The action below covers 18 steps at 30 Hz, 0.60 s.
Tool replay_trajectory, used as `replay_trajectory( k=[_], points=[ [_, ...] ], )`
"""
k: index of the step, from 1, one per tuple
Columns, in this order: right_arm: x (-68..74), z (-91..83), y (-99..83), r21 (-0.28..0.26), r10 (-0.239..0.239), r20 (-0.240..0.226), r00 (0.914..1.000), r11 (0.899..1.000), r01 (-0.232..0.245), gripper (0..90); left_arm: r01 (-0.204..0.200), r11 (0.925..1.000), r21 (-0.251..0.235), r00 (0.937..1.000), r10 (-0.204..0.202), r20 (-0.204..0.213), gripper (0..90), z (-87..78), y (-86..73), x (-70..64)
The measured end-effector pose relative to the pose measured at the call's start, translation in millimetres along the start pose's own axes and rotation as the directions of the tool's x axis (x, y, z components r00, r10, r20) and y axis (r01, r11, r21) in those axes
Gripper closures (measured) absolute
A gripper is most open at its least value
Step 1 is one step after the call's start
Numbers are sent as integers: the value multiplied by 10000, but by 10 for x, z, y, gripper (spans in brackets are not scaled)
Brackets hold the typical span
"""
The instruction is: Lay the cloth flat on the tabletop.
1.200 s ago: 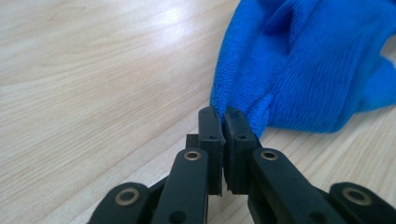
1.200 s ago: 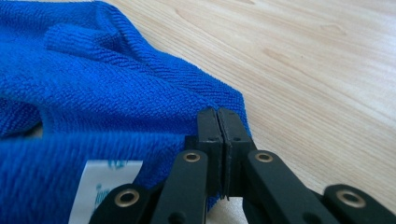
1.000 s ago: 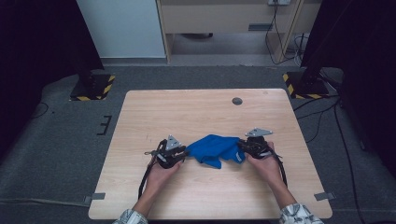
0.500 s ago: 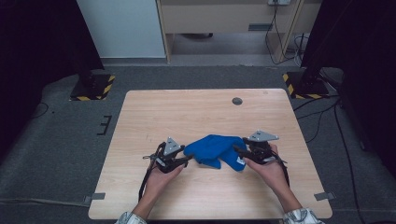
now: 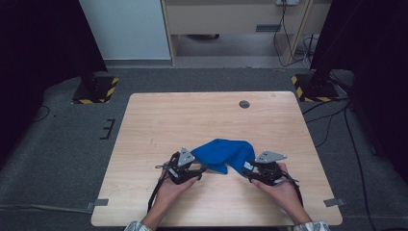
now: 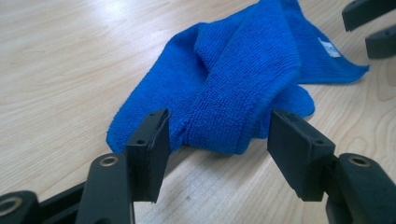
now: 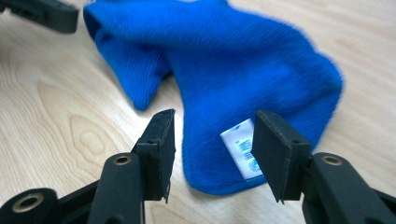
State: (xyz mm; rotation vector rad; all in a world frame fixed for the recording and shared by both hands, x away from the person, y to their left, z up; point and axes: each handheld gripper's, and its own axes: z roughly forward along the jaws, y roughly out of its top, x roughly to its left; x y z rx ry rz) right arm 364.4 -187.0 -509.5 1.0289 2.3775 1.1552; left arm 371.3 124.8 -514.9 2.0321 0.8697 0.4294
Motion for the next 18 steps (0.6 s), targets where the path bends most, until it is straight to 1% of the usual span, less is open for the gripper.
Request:
replay_trajectory(
  k=[2, 5, 7, 10, 13, 14, 16, 18],
  points=[
    [34, 42, -12, 246, -260, -1, 9997, 9994, 260, 491, -16, 10000, 94, 10000, 16, -18, 403, 45, -6, 6],
    [63, 84, -27, 444, -348, -18, 9994, 9984, 349, 492, -97, 9997, 228, 9999, 98, -48, 449, 93, -6, 7],
    [62, 106, -43, 609, -379, -32, 9993, 9974, 381, 494, -116, 9993, 350, 9998, 123, -185, 480, 120, -6, 11],
    [51, 131, -63, 795, -400, 20, 9992, 9960, 397, 502, 85, 9995, 313, 9999, -82, -76, 549, 148, -5, 33],
    [42, 155, -76, 945, -447, 39, 9990, 9946, 441, 519, 287, 9995, 99, 9996, -286, -69, 599, 133, 12, 54],
    [39, 171, -82, 1080, -481, 74, 9988, 9930, 471, 538, 331, 9994, 46, 9994, -331, -59, 637, 128, 12, 61],
    [39, 186, -85, 1059, -453, 97, 9989, 9934, 440, 556, 332, 9994, 62, 9994, -331, -66, 677, 126, 11, 75],
    [37, 189, -83, 1036, -491, 101, 9987, 9935, 478, 596, 407, 9992, 41, 9992, -407, 22, 710, 127, 10, 87]
  ],
)
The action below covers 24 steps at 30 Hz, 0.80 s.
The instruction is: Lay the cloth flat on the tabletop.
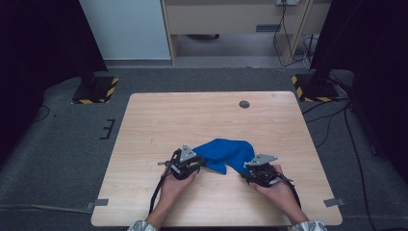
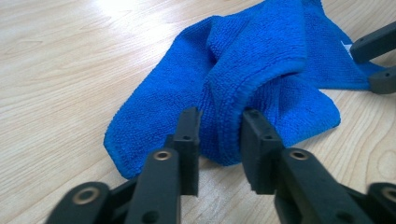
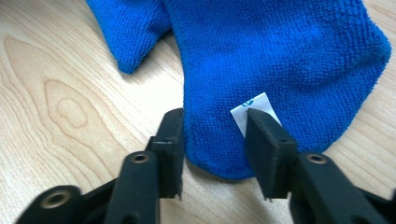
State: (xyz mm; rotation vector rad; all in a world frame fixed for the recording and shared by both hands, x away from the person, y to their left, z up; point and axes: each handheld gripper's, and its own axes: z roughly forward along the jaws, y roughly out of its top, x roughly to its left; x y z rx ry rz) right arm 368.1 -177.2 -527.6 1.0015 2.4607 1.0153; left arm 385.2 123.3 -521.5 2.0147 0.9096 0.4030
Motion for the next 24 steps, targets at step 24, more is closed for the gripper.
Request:
replay_trajectory(
  k=[24],
  points=[
    [20, -371, 278, -1573, -39, 28, 10000, 9875, 43, 870, 574, 9955, -754, 9981, -556, 255, 871, -370, 199, 160]
  ],
)
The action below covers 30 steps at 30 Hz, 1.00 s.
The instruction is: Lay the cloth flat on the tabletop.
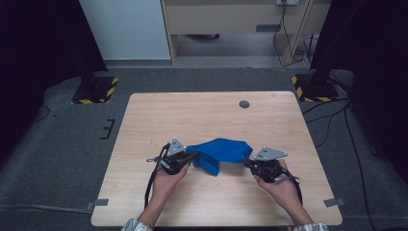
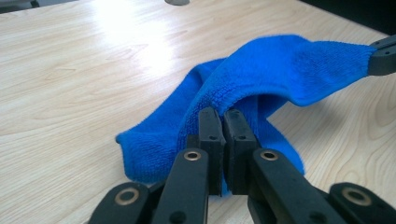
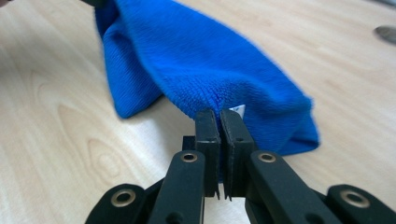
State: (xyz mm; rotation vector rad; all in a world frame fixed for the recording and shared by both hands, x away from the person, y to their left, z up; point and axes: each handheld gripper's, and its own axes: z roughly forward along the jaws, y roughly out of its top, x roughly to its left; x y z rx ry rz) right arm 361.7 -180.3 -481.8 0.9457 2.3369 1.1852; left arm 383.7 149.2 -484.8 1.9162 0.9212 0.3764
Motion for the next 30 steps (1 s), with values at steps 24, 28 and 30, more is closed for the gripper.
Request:
replay_trajectory(
  k=[24, 28, 30],
  points=[
    [-476, 504, 145, 542, 797, 385, 9961, 9952, -817, 868, 411, 9908, 1292, 9991, -413, -11, 714, 484, 23, 409],
    [-494, 520, 154, 473, 962, 427, 9945, 9940, -981, 868, 501, 9962, 716, 9984, -482, -286, 527, 380, 57, 341],
    [-501, 516, 152, 422, 927, 450, 9947, 9946, -946, 868, 456, 9974, 562, 9989, -449, -149, 471, 332, 73, 289]
  ],
)
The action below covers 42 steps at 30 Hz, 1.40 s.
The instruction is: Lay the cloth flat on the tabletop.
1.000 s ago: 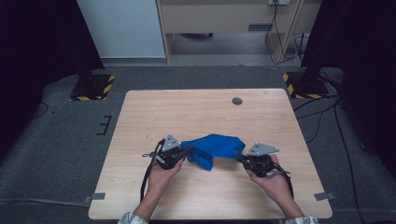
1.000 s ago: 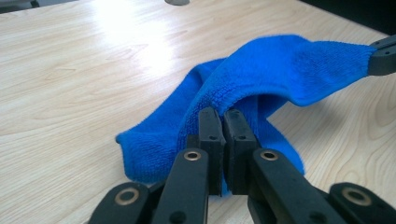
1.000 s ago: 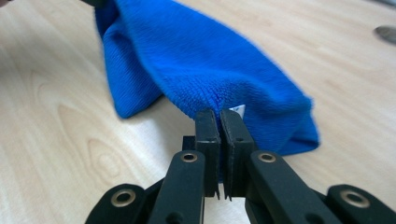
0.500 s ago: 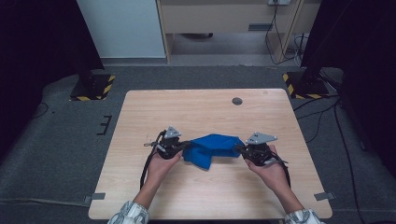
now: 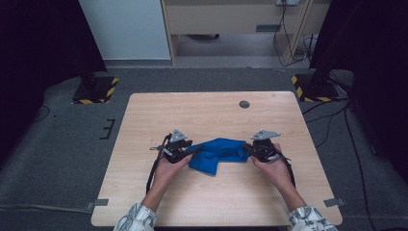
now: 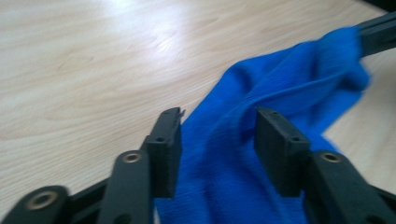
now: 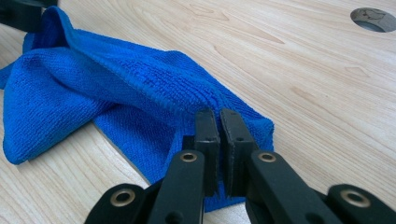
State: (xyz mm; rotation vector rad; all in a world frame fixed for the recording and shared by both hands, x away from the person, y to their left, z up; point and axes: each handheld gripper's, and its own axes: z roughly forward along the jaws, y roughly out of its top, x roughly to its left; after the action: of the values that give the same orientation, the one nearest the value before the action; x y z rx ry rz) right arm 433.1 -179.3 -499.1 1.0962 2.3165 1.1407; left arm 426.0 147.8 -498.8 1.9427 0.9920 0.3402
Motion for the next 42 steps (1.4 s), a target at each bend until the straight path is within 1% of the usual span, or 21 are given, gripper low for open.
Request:
replay_trajectory(
  k=[1, 3, 5, 7, 9, 10, 12, 14, 15, 18, 20, 24, 26, 28, 31, 32, 34, 35, 39, 41, 42],
  points=[
    [-2, -4, 0, -15, 35, 9, 10000, 10000, -34, 868, 3, 10000, -2, 10000, -3, -32, 435, -18, 3, -22],
    [-6, -11, -1, -57, 163, 2, 9999, 9999, -163, 868, -30, 10000, -66, 9999, 30, -135, 400, -76, -3, -82],
    [-9, -19, -3, -85, 213, 20, 9998, 9997, -213, 868, -105, 9999, -64, 9996, 103, -251, 398, -130, -23, -130],
    [-8, -30, -5, -149, 251, 29, 9997, 9996, -250, 868, -167, 9998, -46, 9996, 166, -217, 424, -182, -65, -160],
    [-13, -39, -5, -180, 258, 27, 9997, 9995, -258, 868, -283, 9993, 232, 9996, 285, -86, 447, -223, -139, -200],
    [-17, -40, -5, -185, 266, 20, 9996, 9995, -266, 868, -432, 9983, 385, 9990, 437, -113, 483, -239, -170, -221],
    [-17, -39, -8, -218, 365, 26, 9993, 9991, -365, 868, -574, 9971, 507, 9983, 578, -72, 509, -275, -219, -256],
    [-15, -49, -11, -260, 411, -3, 9992, 9988, -411, 868, -536, 9969, 581, 9983, 548, -187, 530, -306, -246, -281],
    [-15, -58, -10, -270, 387, -6, 9992, 9989, -387, 868, -513, 9970, 575, 9984, 526, -219, 541, -310, -256, -289],
    [-11, -68, -12, -298, 403, 4, 9992, 9987, -403, 868, -523, 9964, 672, 9981, 543, -287, 518, -289, -295, -300],
    [-8, -70, -13, -317, 389, 10, 9992, 9987, -389, 867, -477, 9954, 831, 9982, 505, -323, 474, -252, -321, -293],
    [-6, -63, -14, -316, 376, -11, 9993, 9988, -377, 867, -595, 9912, 1183, 9970, 648, -415, 405, -169, -363, -291],
    [0, -60, -15, -267, 415, -16, 9991, 9988, -415, 867, -724, 9884, 1337, 9959, 790, -447, 394, -140, -374, -298],
    [1, -61, -14, -269, 415, -14, 9991, 9988, -415, 866, -832, 9865, 1410, 9944, 914, -527, 421, -117, -383, -294],
    [-1, -65, -12, -299, 427, -5, 9991, 9986, -427, 866, -835, 9851, 1501, 9952, 902, -386, 476, -85, -395, -269],
    [-4, -66, -12, -321, 427, 1, 9991, 9986, -427, 866, -900, 9830, 1603, 9948, 964, -328, 496, -72, -403, -263],
    [-7, -69, -11, -316, 423, -6, 9991, 9986, -423, 865, -1045, 9794, 1729, 9931, 1121, -345, 542, -49, -419, -261],
    [-7, -71, -9, -325, 428, -7, 9991, 9986, -428, 865, -1053, 9796, 1712, 9931, 1126, -335, 575, -49, -418, -257],
    [-13, -86, -5, -366, 462, 5, 9989, 9983, -461, 865, -938, 9846, 1476, 9944, 998, -337, 694, -74, -402, -216],
    [-16, -90, -4, -417, 488, 38, 9988, 9979, -486, 866, -839, 9877, 1323, 9952, 898, -395, 719, -95, -391, -200],
    [-22, -94, -3, -421, 430, 39, 9991, 9982, -428, 866, -750, 9909, 1116, 9956, 806, -470, 724, -122, -378, -188]
  ],
)
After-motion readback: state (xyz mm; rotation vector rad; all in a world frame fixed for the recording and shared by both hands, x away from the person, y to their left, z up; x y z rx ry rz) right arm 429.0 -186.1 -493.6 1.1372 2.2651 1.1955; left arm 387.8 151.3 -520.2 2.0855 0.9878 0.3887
